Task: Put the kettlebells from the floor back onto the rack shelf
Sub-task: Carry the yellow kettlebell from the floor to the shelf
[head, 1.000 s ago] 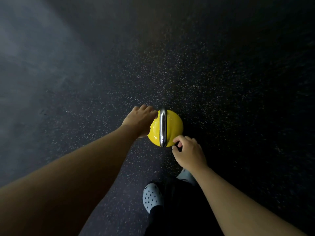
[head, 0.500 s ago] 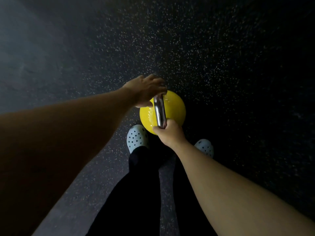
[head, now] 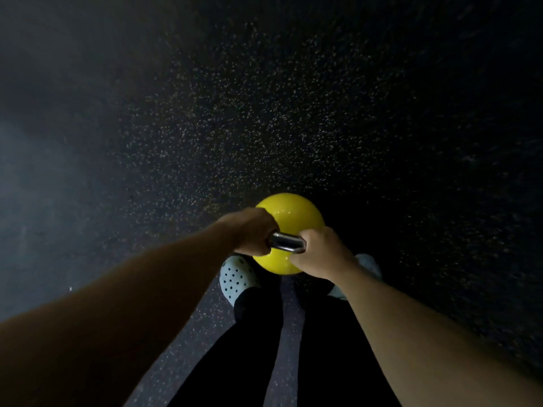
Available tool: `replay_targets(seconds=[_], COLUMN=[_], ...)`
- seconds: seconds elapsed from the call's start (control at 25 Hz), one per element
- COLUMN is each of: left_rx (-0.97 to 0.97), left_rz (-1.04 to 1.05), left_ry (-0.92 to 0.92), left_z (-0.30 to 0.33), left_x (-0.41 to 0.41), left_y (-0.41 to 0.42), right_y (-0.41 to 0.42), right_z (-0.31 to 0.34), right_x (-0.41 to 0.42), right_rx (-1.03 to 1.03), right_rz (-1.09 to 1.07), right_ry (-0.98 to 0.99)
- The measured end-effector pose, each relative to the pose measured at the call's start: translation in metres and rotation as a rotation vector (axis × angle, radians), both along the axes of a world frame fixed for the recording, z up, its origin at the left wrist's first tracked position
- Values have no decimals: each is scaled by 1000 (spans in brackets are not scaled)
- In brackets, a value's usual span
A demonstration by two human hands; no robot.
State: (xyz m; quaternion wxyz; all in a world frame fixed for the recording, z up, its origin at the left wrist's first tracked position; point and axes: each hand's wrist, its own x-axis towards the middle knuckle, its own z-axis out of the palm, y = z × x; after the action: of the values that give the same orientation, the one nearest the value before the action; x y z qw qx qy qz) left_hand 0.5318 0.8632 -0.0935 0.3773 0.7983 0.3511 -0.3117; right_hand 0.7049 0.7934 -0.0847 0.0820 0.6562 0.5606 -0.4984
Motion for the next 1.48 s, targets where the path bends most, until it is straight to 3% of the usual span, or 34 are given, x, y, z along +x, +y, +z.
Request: replay_targets(seconds=[0.16,0.6,1.08,1.28,1.48], left_rx=[48,230,334,422,454], left_rz=[-61,-496,-942,-974,-997], left_ry=[-20,-84,-564,-758,-854], left_z=[32,150,279,324,346], left_x=[63,368,741,842,931], left_y=[-3,8,24,33,41], right_y=[-9,-70,-92,-82,-79], right_z=[32,138,271,319,338], right_x=[55,303,605,694,774], right_rx=[135,307,486,489,585], right_rz=[-14,-489,-732,-784,-845], right_ry=[-52,-162,-695,-890,-936])
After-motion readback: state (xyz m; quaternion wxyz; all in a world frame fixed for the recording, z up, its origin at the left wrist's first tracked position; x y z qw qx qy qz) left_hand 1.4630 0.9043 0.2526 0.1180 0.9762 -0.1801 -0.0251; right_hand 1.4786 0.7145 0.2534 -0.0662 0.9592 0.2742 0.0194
